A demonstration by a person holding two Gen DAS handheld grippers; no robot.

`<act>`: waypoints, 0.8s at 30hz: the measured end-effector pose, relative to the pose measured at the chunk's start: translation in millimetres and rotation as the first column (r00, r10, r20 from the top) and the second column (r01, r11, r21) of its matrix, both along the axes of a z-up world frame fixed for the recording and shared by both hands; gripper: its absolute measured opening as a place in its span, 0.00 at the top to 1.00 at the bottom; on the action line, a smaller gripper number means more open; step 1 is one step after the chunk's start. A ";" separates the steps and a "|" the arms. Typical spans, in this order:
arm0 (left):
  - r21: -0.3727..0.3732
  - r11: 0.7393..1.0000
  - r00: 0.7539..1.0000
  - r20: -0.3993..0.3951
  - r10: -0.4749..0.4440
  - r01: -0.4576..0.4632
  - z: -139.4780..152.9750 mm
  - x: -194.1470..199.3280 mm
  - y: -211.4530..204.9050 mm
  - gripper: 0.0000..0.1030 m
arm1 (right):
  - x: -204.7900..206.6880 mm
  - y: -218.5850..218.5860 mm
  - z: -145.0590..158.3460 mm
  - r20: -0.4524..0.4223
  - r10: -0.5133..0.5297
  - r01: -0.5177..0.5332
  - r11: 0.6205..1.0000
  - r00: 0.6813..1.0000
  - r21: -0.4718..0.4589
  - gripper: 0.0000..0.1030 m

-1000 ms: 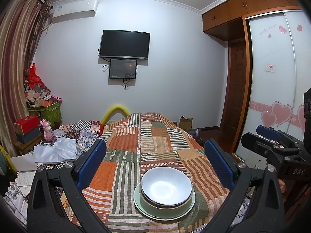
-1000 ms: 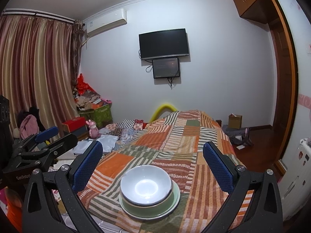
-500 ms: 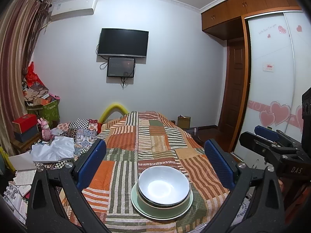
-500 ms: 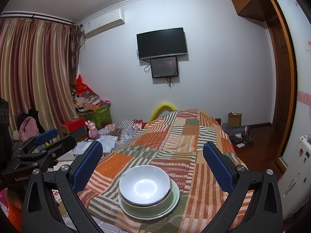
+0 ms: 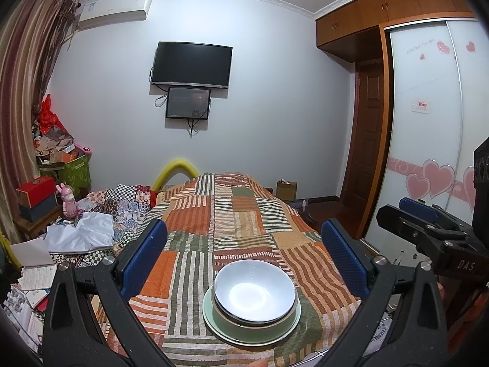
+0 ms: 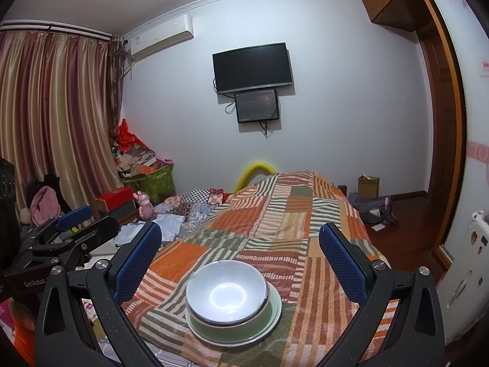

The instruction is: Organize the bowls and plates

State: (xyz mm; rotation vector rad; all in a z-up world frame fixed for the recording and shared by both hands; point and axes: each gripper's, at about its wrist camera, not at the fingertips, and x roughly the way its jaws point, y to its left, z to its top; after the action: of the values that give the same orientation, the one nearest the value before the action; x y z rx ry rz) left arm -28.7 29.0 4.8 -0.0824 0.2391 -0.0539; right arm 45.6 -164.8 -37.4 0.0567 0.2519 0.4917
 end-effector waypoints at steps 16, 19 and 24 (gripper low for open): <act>0.003 1.000 1.000 -0.011 0.005 -0.005 -0.6 4.2 -2.9 0.01 | 0.9 1.5 -0.6 -0.009 -0.002 0.002 1.000 1.000 0.010 0.00; 0.009 1.000 1.000 -0.015 -0.001 0.001 -0.3 4.5 -4.2 0.01 | 1.1 2.1 -0.4 -0.012 0.001 -0.001 1.000 1.000 0.015 0.00; -0.001 1.000 1.000 -0.019 -0.001 0.001 -0.2 6.6 -1.8 0.01 | 2.8 4.5 -1.9 -0.016 0.007 -0.006 1.000 1.000 0.016 0.00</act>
State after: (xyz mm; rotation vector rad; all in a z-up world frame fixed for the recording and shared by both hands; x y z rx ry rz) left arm -22.1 27.2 4.5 -0.0839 0.2584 -0.0547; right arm 48.4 -160.3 -39.3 0.0759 0.2640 0.4999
